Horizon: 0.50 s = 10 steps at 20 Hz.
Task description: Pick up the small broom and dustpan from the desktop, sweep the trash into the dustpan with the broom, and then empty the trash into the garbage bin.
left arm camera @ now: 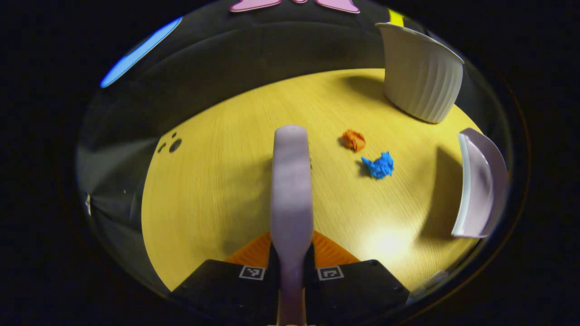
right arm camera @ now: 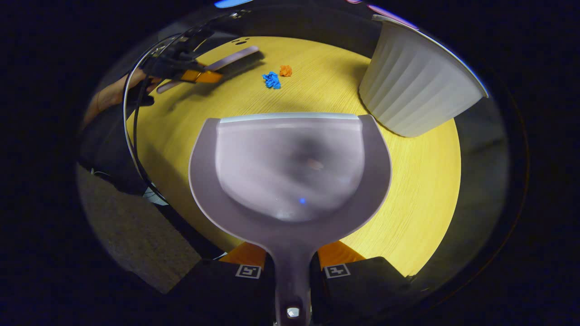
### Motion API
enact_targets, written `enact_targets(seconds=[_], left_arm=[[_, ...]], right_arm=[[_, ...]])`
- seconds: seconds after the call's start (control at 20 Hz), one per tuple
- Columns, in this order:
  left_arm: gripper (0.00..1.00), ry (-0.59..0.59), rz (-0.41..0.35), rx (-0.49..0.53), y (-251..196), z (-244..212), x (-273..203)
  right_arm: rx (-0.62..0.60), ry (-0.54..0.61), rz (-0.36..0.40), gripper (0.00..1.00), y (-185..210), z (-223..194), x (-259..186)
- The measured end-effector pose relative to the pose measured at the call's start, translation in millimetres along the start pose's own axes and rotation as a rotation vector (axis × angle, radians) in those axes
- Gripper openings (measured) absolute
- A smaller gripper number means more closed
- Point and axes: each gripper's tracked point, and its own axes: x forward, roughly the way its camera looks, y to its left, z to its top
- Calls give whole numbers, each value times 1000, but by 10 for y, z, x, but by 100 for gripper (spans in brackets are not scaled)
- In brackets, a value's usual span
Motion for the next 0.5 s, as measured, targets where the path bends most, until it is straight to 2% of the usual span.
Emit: enact_targets(seconds=[0.25, 0.5], left_arm=[[28, 13, -33, 157, -186, 351, 287], [28, 61, -156, 216, -645, 301, 327]], right_arm=[[-51, 85, -19, 36, -94, -91, 40], [-64, 80, -23, 36, -167, -50, 112]])
